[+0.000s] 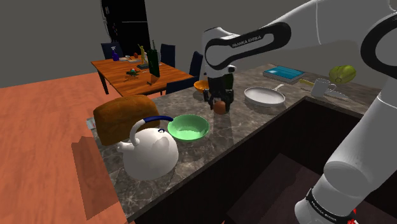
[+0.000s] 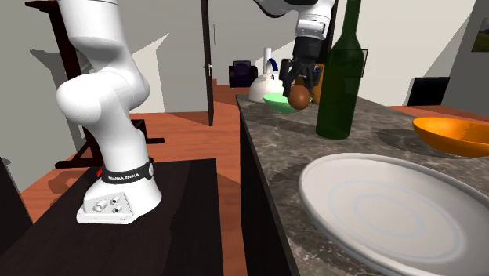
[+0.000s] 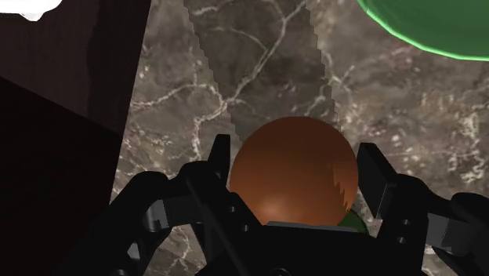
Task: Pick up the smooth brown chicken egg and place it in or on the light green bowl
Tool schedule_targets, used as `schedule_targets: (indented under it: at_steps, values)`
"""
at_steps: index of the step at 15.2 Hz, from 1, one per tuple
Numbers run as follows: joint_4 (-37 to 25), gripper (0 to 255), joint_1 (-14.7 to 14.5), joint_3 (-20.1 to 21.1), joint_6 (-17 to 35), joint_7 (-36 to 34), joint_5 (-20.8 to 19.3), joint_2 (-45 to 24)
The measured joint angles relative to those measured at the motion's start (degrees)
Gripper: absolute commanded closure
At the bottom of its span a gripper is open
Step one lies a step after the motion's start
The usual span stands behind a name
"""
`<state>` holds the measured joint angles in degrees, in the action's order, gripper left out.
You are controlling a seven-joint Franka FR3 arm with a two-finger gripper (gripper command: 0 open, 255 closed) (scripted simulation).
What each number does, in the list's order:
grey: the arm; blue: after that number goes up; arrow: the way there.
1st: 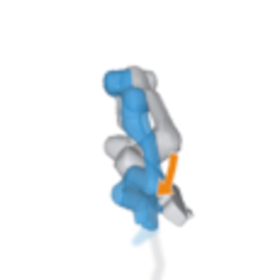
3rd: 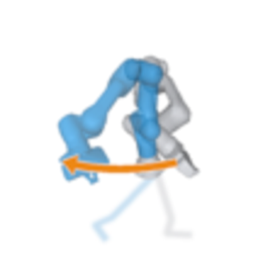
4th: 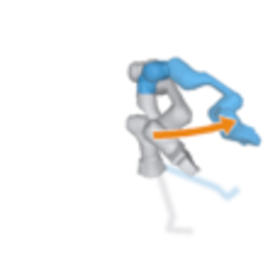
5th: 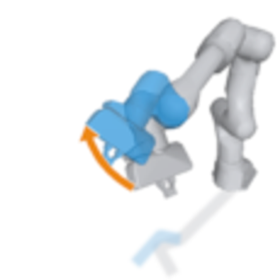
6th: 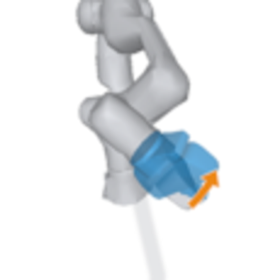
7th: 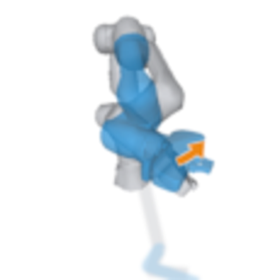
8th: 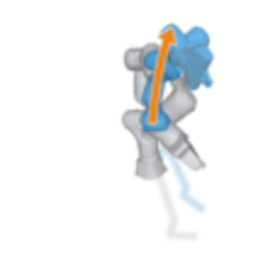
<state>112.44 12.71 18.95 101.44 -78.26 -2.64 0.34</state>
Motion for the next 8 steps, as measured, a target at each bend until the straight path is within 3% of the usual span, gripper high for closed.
schedule_targets:
  at_steps: [8]
  values:
    - [-5.23,255,0.03,-0.03,-6.03,0.42,0.3,0.86]
